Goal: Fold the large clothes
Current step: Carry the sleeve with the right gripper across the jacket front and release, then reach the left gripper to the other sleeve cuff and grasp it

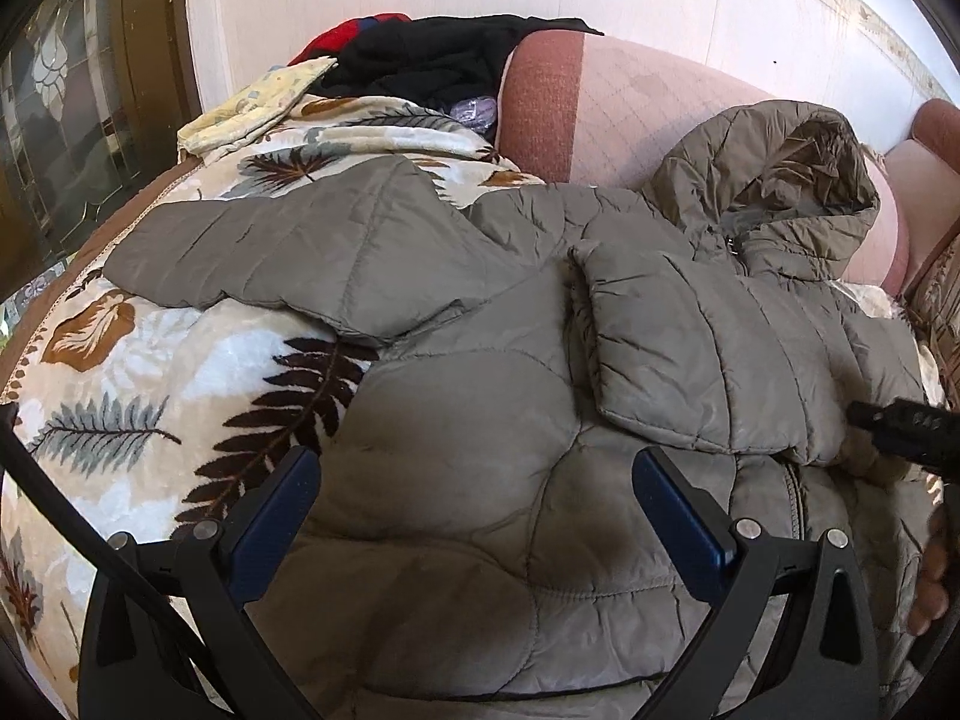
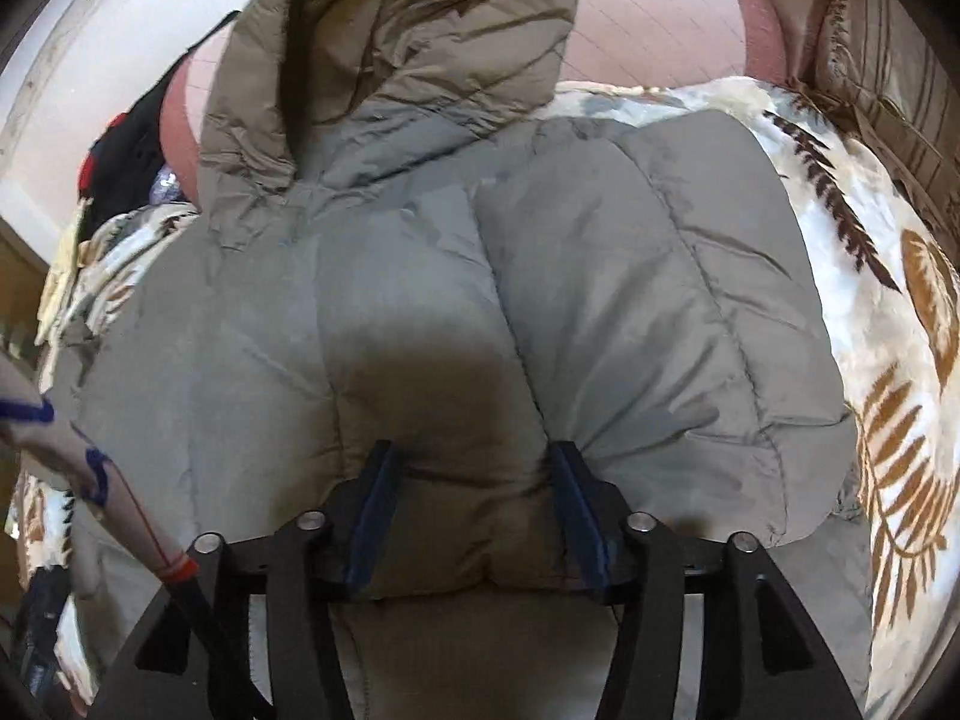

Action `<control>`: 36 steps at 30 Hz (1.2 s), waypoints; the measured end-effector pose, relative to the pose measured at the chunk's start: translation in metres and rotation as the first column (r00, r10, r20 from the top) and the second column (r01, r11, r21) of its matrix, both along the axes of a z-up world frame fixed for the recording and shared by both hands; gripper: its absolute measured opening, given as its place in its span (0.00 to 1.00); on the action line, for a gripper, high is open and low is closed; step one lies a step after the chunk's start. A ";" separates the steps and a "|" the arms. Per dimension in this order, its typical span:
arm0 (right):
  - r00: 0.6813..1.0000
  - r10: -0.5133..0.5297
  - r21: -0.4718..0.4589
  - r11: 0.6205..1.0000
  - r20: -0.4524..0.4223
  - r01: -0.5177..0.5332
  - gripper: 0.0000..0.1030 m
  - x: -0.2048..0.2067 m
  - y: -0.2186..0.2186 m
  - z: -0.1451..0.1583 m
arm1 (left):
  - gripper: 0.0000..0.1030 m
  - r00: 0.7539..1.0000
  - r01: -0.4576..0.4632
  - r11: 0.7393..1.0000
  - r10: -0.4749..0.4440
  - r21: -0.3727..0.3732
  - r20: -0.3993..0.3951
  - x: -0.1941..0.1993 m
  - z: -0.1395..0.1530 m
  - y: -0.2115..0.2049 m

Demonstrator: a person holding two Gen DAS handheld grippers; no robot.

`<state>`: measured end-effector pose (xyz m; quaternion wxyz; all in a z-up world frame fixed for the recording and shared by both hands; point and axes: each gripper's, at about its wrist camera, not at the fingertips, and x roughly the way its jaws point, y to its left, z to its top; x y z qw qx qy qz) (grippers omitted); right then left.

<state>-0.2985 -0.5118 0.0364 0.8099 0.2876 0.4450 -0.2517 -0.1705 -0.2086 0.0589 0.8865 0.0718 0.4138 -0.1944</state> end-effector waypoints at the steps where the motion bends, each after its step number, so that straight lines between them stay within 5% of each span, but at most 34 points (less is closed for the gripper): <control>1: 1.000 0.000 0.003 1.000 0.005 0.000 0.58 -0.003 0.000 0.005 | 1.00 1.000 -0.003 1.000 0.003 -0.002 0.004 0.000 0.001 0.001; 7: 0.991 0.089 0.019 0.996 0.097 -0.092 0.58 -0.047 0.049 0.031 | 1.00 1.000 -0.008 1.000 0.008 0.000 0.019 -0.003 0.005 0.004; 13: 0.988 0.155 0.093 0.983 0.013 -0.155 0.59 -0.062 0.101 -0.016 | 1.00 1.000 0.003 1.000 -0.004 0.017 0.026 -0.010 0.004 0.003; 17: 0.982 0.190 -0.006 0.982 -0.008 -0.190 0.59 -0.060 0.120 -0.005 | 1.00 0.999 -0.006 1.000 0.005 0.016 0.043 -0.011 0.006 0.008; 20: 0.966 0.239 -0.082 0.969 0.094 -0.232 0.61 -0.059 0.131 0.022 | 1.00 0.997 -0.012 1.000 0.012 0.003 0.075 -0.010 0.014 0.014; 22: 0.957 0.273 -0.167 0.952 0.097 -0.255 0.71 -0.054 0.140 0.027 | 1.00 0.994 -0.028 1.000 0.030 -0.011 0.108 -0.006 0.021 0.022; 27: 0.933 0.358 -0.105 0.930 0.040 -0.353 0.73 -0.038 0.143 -0.024 | 1.00 0.989 -0.083 0.996 0.088 -0.043 0.122 0.015 0.035 0.051; 31: 0.907 0.412 -0.128 0.908 0.092 -0.399 0.73 -0.038 0.144 -0.010 | 1.00 0.980 -0.193 0.973 0.198 -0.125 0.029 0.060 0.040 0.102; 36: 0.893 0.424 -0.047 0.905 0.151 -0.422 0.73 -0.039 0.144 -0.011 | 1.00 0.952 -0.300 0.937 0.283 -0.178 -0.116 0.133 0.034 0.168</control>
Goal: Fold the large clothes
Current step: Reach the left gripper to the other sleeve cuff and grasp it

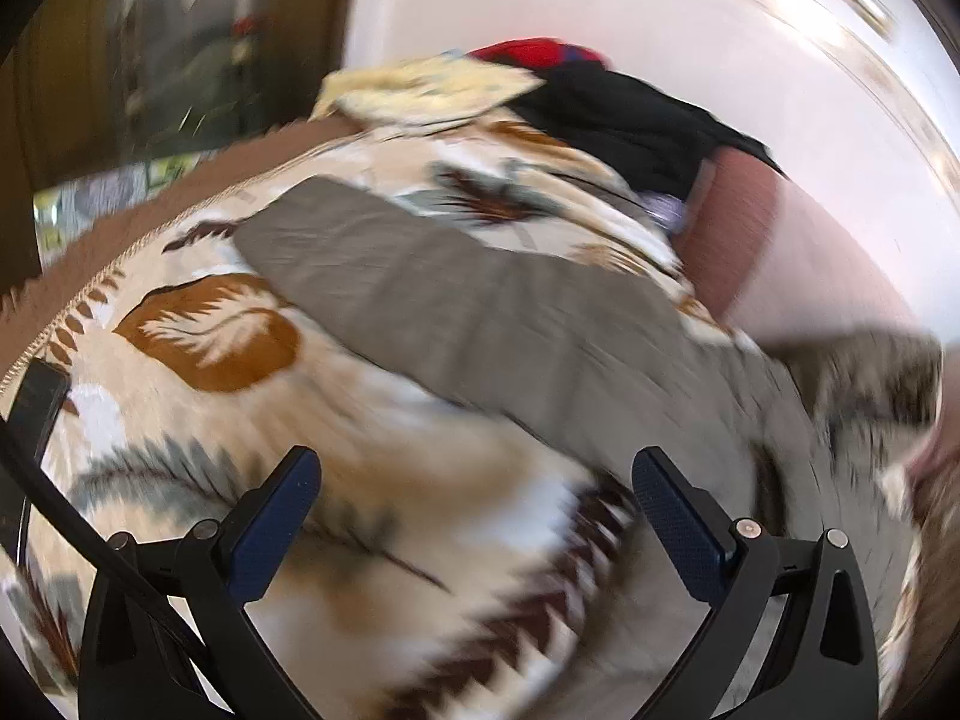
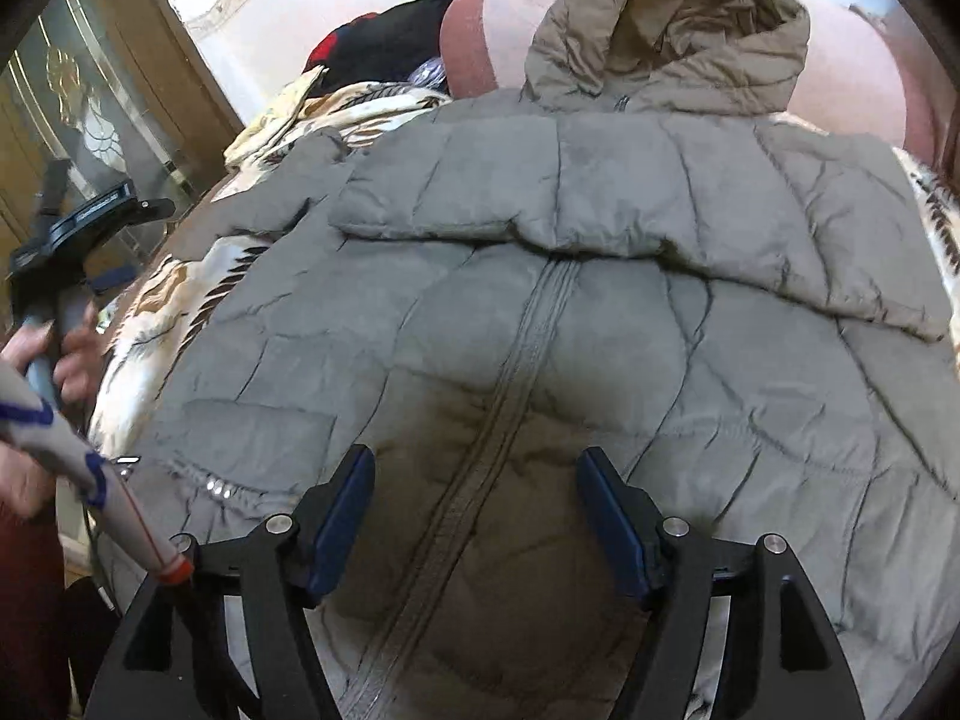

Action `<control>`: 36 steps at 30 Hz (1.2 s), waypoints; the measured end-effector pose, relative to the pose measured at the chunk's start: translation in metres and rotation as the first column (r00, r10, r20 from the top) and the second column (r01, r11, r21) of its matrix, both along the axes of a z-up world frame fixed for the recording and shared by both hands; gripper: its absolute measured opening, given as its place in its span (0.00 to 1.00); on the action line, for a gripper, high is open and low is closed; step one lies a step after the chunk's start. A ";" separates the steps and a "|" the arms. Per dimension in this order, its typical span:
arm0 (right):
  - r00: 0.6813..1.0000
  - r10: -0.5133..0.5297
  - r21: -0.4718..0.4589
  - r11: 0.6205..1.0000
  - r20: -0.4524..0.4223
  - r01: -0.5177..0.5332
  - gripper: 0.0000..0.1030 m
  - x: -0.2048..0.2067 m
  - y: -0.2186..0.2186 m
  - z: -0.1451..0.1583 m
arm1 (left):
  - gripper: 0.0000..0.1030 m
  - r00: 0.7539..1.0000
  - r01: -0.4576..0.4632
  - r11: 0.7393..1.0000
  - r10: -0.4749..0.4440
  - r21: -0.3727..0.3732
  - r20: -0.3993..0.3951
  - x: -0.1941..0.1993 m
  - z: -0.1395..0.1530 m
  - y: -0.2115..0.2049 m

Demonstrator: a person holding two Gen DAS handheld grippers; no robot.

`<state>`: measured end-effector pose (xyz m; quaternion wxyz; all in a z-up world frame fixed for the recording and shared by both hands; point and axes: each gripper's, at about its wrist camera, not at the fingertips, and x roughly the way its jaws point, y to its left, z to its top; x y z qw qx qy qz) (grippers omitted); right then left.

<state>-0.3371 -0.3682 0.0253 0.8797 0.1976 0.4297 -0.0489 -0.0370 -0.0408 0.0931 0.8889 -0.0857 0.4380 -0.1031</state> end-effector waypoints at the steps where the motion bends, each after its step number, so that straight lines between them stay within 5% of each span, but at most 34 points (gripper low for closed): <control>1: 1.000 0.007 -0.002 1.000 0.004 -0.007 0.73 -0.001 0.001 0.001 | 1.00 0.999 -0.032 0.999 0.032 -0.004 -0.025 0.016 -0.004 0.016; 3: 0.999 0.026 0.003 1.000 0.020 -0.026 0.73 -0.005 0.010 0.004 | 0.98 0.992 -0.105 0.994 0.104 -0.014 -0.073 0.046 -0.011 0.047; 5: 0.999 0.036 0.016 0.999 0.035 -0.037 0.73 -0.009 0.012 0.006 | 0.69 0.982 -0.161 0.986 0.155 -0.043 -0.110 0.073 -0.019 0.076; 6: 0.998 0.041 0.025 0.999 0.040 -0.042 0.73 -0.011 0.013 0.007 | 0.63 0.975 -0.187 0.980 0.178 -0.060 -0.131 0.085 -0.022 0.089; 14: 0.998 0.038 0.085 0.995 0.048 -0.042 0.73 -0.015 0.009 0.004 | 0.62 0.954 -0.268 0.917 0.212 -0.295 -0.210 0.152 -0.050 0.138; 19: 0.999 0.018 0.109 0.994 0.048 -0.024 0.73 -0.015 0.005 0.002 | 0.62 0.941 -0.302 0.885 0.218 -0.354 -0.258 0.171 -0.079 0.132; 21: 0.999 0.015 0.113 0.993 0.047 -0.020 0.73 -0.014 0.003 0.002 | 0.62 0.945 -0.312 0.875 0.247 -0.370 -0.214 0.168 -0.081 0.127; 22: 0.999 0.010 0.108 0.994 0.047 -0.015 0.73 -0.014 0.002 0.002 | 0.60 0.949 -0.305 0.881 0.249 -0.362 -0.195 0.167 -0.080 0.123; 25: 0.998 -0.030 0.106 0.994 0.062 0.023 0.73 -0.017 -0.011 0.007 | 0.14 0.956 -0.283 0.907 0.239 -0.312 -0.172 0.167 -0.074 0.111; 31: 0.953 -0.293 0.123 0.951 0.081 0.282 0.73 -0.045 -0.067 0.019 | 0.12 0.978 -0.208 0.936 0.194 -0.284 -0.078 0.149 -0.032 0.096; 34: 0.909 -0.416 0.067 0.907 -0.005 0.416 0.73 -0.055 -0.087 0.009 | 0.12 0.987 -0.158 0.951 0.154 -0.267 -0.034 0.135 0.000 0.082; 36: 0.910 -0.410 0.078 0.907 -0.068 0.414 0.73 -0.051 -0.091 -0.004 | 0.12 0.992 -0.121 0.957 0.123 -0.262 -0.006 0.124 0.021 0.070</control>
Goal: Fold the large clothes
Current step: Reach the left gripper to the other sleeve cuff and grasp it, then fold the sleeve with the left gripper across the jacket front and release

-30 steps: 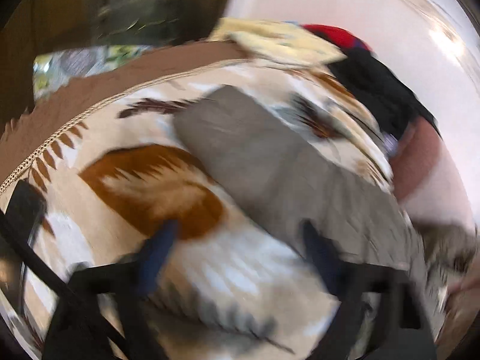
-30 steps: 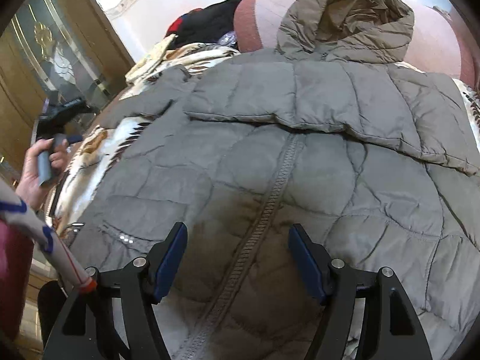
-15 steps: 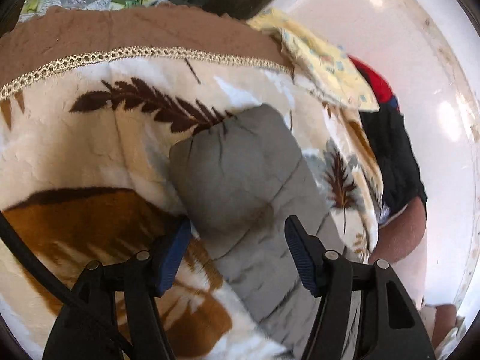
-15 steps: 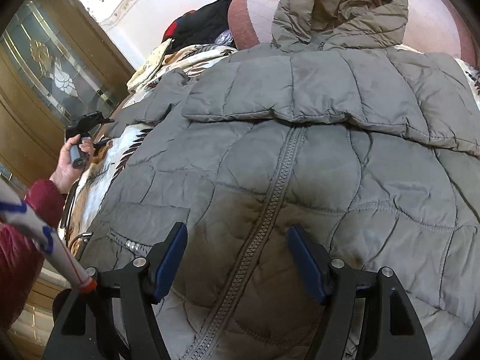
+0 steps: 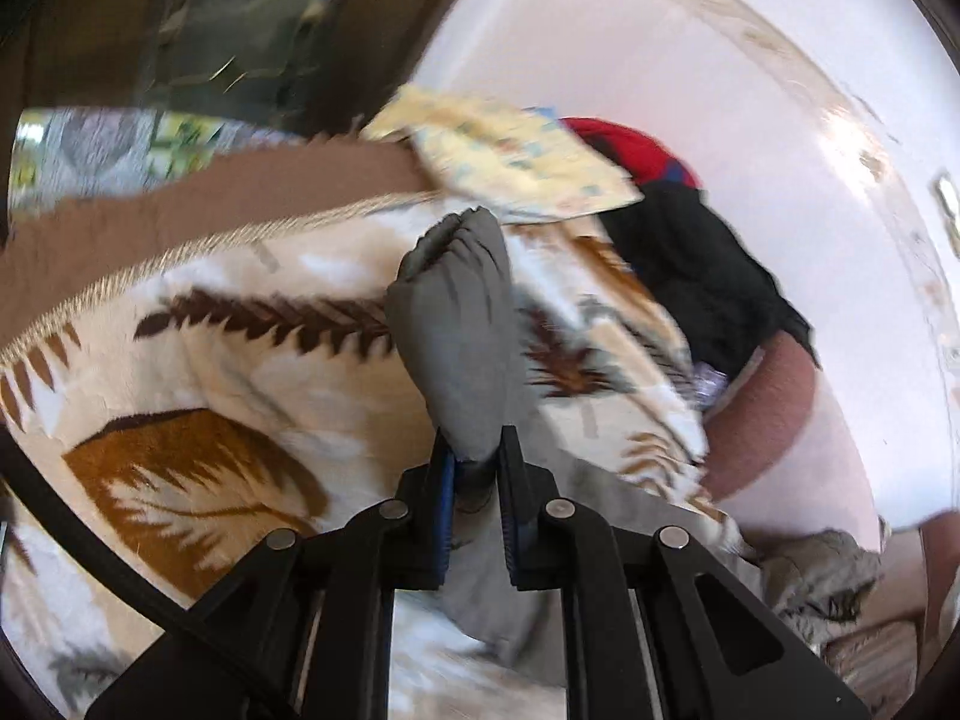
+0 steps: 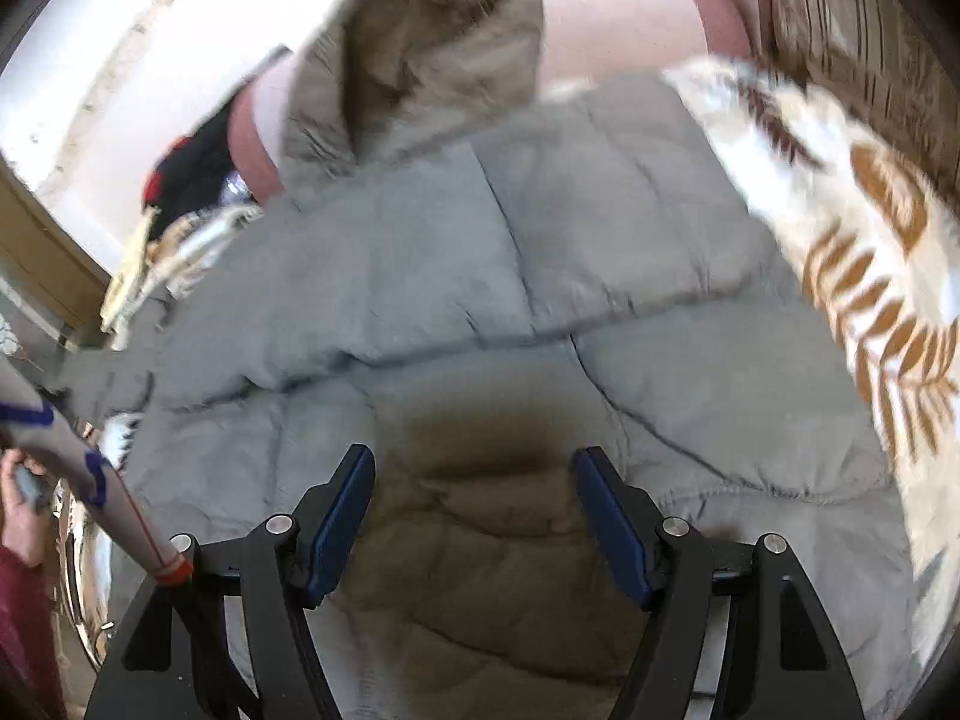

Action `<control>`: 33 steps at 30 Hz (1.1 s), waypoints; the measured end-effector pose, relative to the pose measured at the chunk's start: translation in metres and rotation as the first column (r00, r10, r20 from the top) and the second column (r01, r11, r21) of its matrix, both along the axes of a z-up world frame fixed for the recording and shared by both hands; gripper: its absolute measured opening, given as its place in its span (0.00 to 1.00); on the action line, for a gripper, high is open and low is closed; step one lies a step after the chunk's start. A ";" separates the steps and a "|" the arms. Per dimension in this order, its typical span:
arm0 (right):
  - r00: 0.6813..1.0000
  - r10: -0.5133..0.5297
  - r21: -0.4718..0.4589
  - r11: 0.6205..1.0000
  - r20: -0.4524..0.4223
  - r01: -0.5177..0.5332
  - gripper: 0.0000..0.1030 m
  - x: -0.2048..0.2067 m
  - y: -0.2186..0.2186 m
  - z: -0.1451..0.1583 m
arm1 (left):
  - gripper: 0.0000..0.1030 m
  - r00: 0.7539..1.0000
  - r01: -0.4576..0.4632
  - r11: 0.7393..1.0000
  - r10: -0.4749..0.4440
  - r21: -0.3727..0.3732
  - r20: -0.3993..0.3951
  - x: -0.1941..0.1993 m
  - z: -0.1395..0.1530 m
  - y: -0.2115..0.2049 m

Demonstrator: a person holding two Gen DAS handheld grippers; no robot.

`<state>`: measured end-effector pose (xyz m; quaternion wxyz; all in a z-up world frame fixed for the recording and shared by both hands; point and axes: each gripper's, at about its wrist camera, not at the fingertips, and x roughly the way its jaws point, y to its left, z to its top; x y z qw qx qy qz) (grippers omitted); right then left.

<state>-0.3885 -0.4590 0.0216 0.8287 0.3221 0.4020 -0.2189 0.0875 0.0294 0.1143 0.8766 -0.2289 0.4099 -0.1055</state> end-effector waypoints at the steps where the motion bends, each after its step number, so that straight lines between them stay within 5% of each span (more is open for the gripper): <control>1: 0.999 0.018 -0.004 1.000 -0.036 -0.018 0.73 0.004 0.002 -0.005 | 0.12 1.000 0.018 1.000 -0.018 0.003 0.015 -0.007 0.013 -0.008; 3: 0.996 0.051 -0.062 0.997 -0.077 -0.055 0.76 0.010 0.013 -0.004 | 0.12 0.997 0.057 0.998 -0.058 0.011 0.047 -0.024 0.039 -0.027; 9: 0.998 -0.002 -0.043 0.999 0.069 0.005 0.76 -0.014 0.001 0.023 | 0.12 0.968 0.203 0.977 -0.210 0.066 0.137 -0.086 0.107 -0.097; 14: 0.983 -0.137 0.028 0.990 0.124 0.135 0.76 -0.045 -0.027 0.029 | 0.12 0.915 0.346 0.933 -0.359 0.100 0.186 -0.149 0.144 -0.171; 18: 0.962 -0.221 0.035 0.975 0.159 0.218 0.76 -0.064 -0.037 0.040 | 0.12 0.851 0.473 0.873 -0.487 0.114 0.198 -0.203 0.153 -0.237; 25: 0.927 -0.315 0.001 0.947 0.202 0.321 0.76 -0.079 -0.051 0.058 | 0.12 0.749 0.644 0.761 -0.649 0.084 0.134 -0.276 0.117 -0.341; 33: 0.887 -0.408 0.019 0.910 0.216 0.413 0.76 -0.095 -0.066 0.058 | 0.13 0.681 0.731 0.674 -0.729 0.106 -0.067 -0.323 0.000 -0.418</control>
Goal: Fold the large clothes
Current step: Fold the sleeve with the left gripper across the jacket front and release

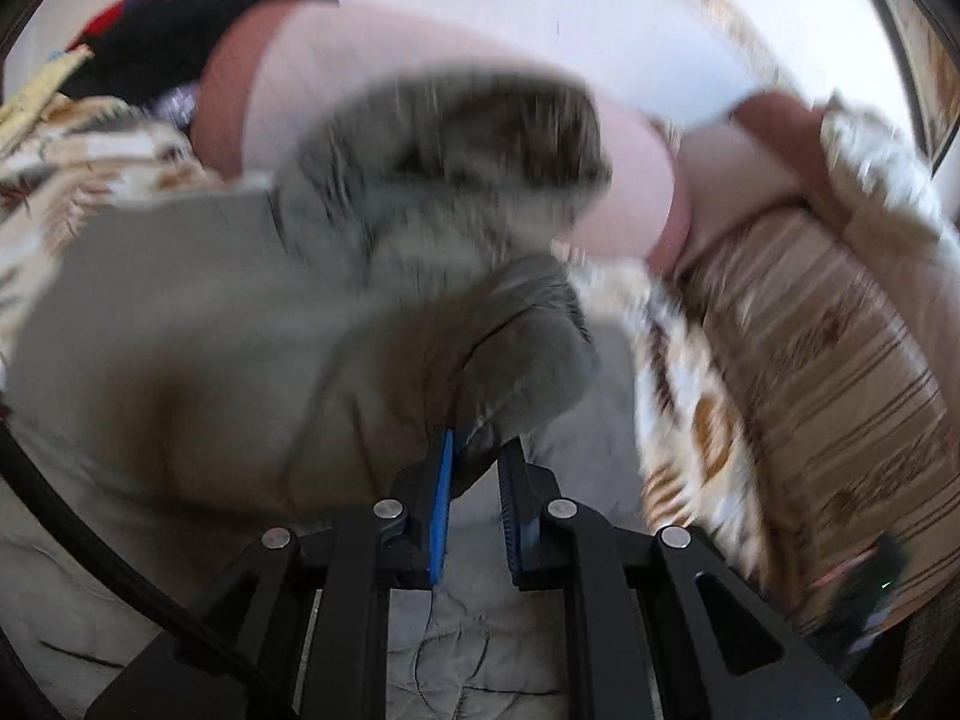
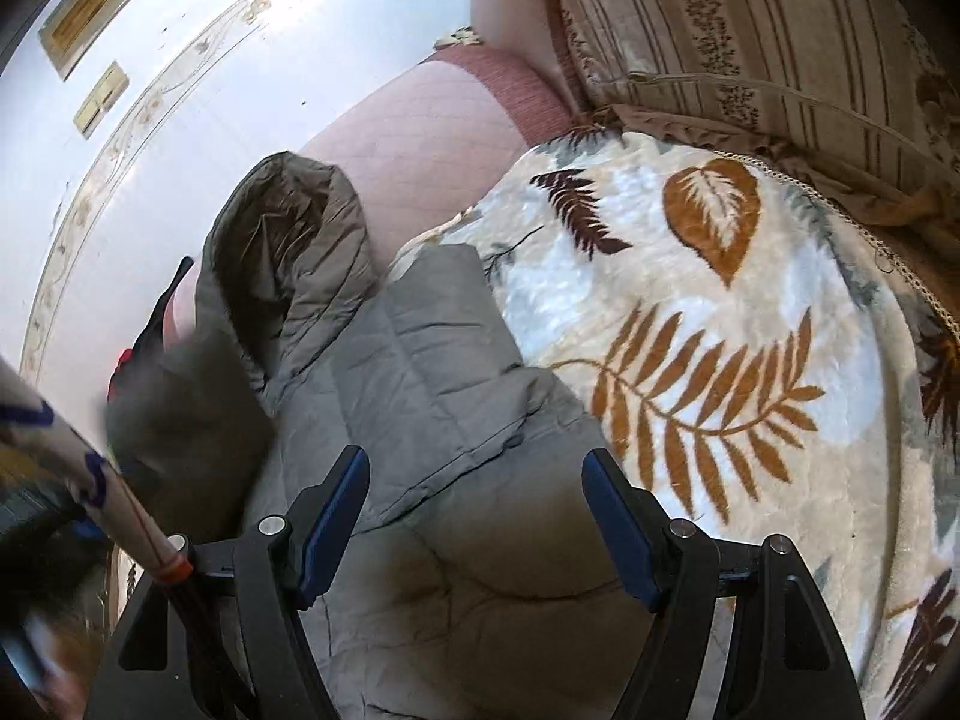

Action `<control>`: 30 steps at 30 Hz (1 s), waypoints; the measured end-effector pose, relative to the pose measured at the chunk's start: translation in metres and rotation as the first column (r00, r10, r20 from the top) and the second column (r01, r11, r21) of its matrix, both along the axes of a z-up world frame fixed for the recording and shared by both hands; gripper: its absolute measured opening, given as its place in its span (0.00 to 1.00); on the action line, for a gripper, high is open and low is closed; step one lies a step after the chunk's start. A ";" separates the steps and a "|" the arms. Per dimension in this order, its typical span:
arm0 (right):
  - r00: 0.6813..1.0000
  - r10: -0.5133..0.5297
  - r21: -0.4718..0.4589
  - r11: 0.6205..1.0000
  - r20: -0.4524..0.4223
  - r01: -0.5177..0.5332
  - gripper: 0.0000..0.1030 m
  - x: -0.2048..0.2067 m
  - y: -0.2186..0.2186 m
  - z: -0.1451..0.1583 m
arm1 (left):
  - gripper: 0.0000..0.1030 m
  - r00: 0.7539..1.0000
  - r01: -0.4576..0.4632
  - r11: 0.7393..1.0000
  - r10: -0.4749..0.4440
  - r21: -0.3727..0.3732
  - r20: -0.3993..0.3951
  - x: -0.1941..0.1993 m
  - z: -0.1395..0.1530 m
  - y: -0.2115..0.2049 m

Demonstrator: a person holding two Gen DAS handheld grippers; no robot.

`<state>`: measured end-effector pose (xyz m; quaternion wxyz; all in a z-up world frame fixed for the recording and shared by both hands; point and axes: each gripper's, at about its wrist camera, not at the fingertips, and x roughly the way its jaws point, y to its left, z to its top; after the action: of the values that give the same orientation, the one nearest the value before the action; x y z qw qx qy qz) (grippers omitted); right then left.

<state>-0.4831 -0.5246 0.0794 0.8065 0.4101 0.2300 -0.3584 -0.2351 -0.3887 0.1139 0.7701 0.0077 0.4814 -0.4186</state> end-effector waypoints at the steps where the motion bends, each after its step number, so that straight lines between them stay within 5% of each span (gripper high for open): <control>1: 1.000 -0.001 0.001 1.000 0.002 0.001 0.76 -0.001 -0.001 0.000 | 0.14 1.000 0.022 0.999 -0.022 0.047 0.004 -0.009 -0.014 -0.007; 4: 1.000 0.004 0.010 1.000 0.016 -0.004 0.76 0.000 -0.004 -0.002 | 0.23 0.992 0.112 0.982 -0.120 0.152 0.044 -0.027 -0.029 -0.015; 8: 0.996 0.048 0.007 0.999 0.079 -0.049 0.72 0.006 -0.002 0.000 | 0.55 0.961 0.160 0.976 -0.188 0.146 0.205 -0.038 -0.003 0.013; 12: 0.975 0.187 -0.053 0.982 0.117 -0.181 0.57 0.026 0.017 0.008 | 0.58 0.949 0.027 0.994 -0.060 0.109 0.311 -0.006 0.019 0.061; 16: 0.944 0.319 -0.137 0.942 0.078 -0.307 0.53 0.057 0.039 0.013 | 0.58 0.922 -0.201 0.966 0.130 0.165 0.365 0.051 0.007 0.101; 21: 0.924 0.380 -0.147 0.913 -0.035 -0.380 0.53 0.099 0.049 -0.005 | 0.58 0.917 -0.315 0.933 0.253 0.172 0.309 0.100 -0.027 0.136; 25: 0.896 0.400 -0.116 0.897 -0.195 -0.426 0.53 0.125 0.048 -0.031 | 0.64 0.938 -0.296 0.941 0.254 0.164 0.236 0.116 -0.068 0.147; 30: 0.885 0.418 -0.001 0.904 -0.204 -0.427 0.54 0.136 0.033 -0.060 | 0.67 0.953 -0.286 0.941 0.259 0.179 0.160 0.126 -0.081 0.145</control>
<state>-0.3475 -0.4916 0.0190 0.8472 0.2938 0.3849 -0.2187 -0.1096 -0.2439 0.0331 0.8466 0.0466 0.4645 -0.2557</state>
